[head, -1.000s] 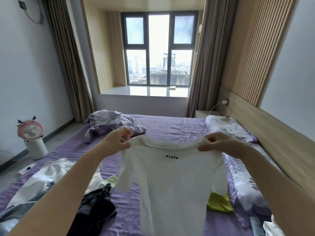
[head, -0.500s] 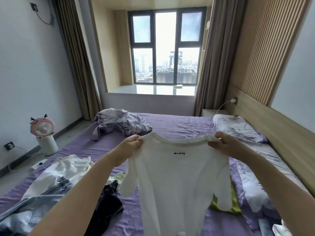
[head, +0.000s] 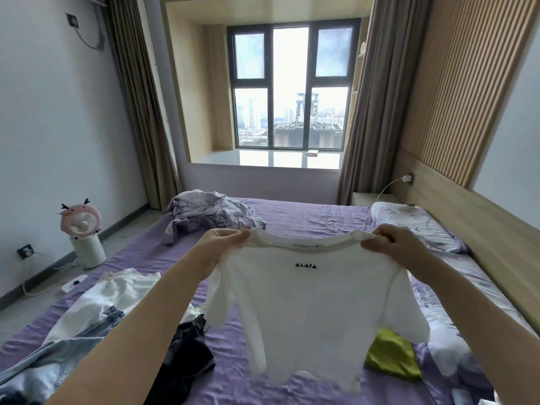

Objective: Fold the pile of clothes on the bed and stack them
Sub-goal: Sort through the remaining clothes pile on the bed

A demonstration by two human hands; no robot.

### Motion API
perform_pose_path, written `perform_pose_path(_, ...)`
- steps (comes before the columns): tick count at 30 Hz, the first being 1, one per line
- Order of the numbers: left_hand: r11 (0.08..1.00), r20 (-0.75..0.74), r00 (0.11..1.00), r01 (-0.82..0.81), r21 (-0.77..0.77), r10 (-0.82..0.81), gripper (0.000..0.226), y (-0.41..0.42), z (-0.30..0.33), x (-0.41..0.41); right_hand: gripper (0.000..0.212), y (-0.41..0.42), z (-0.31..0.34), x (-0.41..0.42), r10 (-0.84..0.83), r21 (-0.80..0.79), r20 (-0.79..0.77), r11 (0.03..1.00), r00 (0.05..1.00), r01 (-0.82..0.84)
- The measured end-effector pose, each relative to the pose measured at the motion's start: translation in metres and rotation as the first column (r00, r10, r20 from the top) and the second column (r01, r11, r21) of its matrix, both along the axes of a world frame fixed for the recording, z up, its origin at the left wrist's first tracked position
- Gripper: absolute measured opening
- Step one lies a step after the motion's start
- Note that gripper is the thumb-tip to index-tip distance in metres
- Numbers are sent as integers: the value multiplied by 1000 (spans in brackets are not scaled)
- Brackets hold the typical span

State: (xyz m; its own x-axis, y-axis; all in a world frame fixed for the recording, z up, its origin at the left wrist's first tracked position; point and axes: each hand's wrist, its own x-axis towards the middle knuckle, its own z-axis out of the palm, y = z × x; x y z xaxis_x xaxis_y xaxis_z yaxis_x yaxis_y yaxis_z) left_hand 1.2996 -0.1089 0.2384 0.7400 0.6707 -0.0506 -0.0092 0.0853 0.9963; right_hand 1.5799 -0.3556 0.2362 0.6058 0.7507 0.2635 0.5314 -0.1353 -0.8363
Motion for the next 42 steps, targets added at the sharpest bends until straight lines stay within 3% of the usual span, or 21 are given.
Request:
perform_pose_path(5,967,-29,998,-46,251,55,11,2,-3,6,28,5,1,-2,16,-22,79,1000,997,-15)
perform_pose_path(8,909,-52,980,-157,386,191,17,1,-7,15,20,7,1,-1,69,-86,56,994,996,-65)
perform_pose_path(10,859,-57,968,-187,476,243,19,0,-10,20,26,7,0,1,114,-170,87,981,990,-98)
perform_pose_path(13,750,-97,964,-126,650,246,23,5,-12,19,42,9,-1,2,108,-263,196,963,975,-54)
perform_pose_path(16,685,-165,965,-19,728,202,35,12,-9,15,43,7,-2,4,109,-227,181,972,978,-66)
perform_pose_path(21,736,-297,951,140,663,87,32,17,-6,10,28,6,-4,10,55,-145,156,989,986,-32)
perform_pose_path(27,816,-168,978,-3,578,123,21,12,-12,9,31,8,-6,9,78,-188,258,982,963,-29)
perform_pose_path(31,815,-148,973,-60,576,176,26,11,-22,8,49,7,-13,2,109,-233,303,972,947,-37)
perform_pose_path(35,758,-149,953,-110,643,264,29,12,-39,4,35,6,-35,-4,70,-172,200,984,977,-35)
perform_pose_path(38,754,-188,945,-85,652,269,35,10,-62,-3,45,4,-59,-11,-18,-169,178,984,984,49)
perform_pose_path(42,853,-252,946,-46,521,204,41,10,-94,-19,50,-4,-86,-19,-16,-172,141,984,990,41)
